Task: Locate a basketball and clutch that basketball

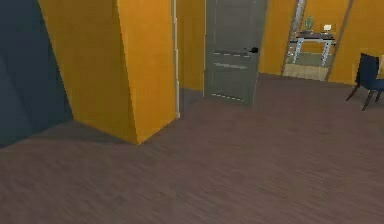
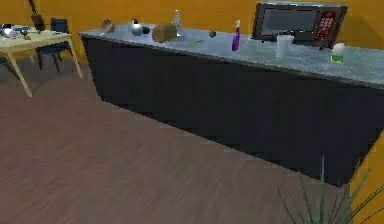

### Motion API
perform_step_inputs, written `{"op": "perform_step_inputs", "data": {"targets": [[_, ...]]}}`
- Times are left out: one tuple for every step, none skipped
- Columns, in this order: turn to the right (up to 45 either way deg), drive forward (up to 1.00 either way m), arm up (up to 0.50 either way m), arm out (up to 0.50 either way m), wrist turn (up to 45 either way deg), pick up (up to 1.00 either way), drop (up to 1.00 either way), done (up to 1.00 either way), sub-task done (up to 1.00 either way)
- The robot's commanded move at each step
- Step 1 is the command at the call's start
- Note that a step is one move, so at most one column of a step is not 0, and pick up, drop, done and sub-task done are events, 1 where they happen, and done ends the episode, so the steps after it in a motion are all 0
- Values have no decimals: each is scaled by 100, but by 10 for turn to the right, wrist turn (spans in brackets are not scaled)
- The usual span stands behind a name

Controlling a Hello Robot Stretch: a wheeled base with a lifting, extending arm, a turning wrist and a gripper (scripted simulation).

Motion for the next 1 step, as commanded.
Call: {"op": "perform_step_inputs", "data": {"targets": [[300,0,0,0,0,0,0,0,0]]}}
